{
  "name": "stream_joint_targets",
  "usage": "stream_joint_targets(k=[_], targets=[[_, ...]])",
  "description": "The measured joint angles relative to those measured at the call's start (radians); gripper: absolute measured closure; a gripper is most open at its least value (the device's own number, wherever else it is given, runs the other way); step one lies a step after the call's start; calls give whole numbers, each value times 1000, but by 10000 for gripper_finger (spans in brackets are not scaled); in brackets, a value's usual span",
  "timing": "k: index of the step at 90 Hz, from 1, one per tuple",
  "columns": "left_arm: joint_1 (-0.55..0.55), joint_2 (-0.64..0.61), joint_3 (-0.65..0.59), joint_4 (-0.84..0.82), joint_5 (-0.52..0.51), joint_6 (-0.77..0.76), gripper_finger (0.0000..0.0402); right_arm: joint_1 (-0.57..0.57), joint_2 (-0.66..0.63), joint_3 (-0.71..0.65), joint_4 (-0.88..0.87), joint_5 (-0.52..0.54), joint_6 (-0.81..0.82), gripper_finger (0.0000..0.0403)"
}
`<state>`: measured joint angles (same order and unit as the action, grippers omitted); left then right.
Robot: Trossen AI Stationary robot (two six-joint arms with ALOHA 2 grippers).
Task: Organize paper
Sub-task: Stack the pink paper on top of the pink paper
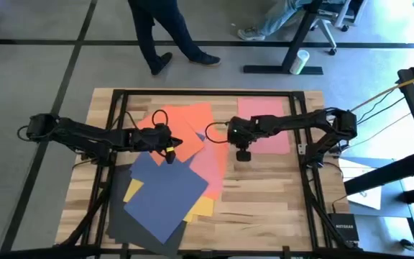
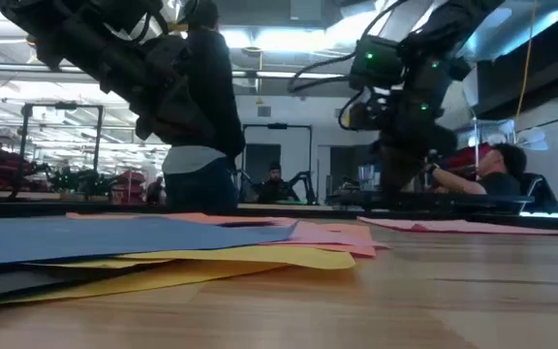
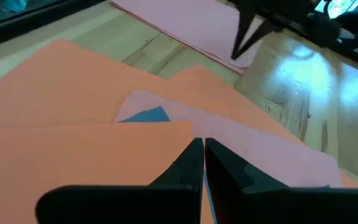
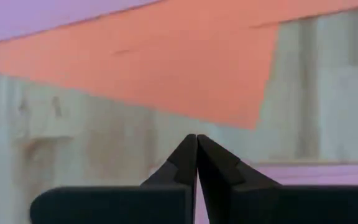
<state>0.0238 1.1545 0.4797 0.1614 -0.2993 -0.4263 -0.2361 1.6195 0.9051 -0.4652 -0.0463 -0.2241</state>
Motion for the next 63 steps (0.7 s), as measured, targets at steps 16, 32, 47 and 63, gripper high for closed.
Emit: stream_joint_targets(k=[16, 32, 47, 63], targets=[[0, 0, 0, 0, 0, -4, 402, -39, 48, 0, -2, 0, -43, 403], [0, 0, 0, -2, 0, -5, 402, -42, 102, 0, -2, -7, -67, 403], [0, 0, 0, -3, 0, -11, 402, -41, 113, 4, -18, -7, -69, 403], [0, 0, 0, -4, 0, -12, 402, -47, 114, 5, -63, 28, -67, 403]])
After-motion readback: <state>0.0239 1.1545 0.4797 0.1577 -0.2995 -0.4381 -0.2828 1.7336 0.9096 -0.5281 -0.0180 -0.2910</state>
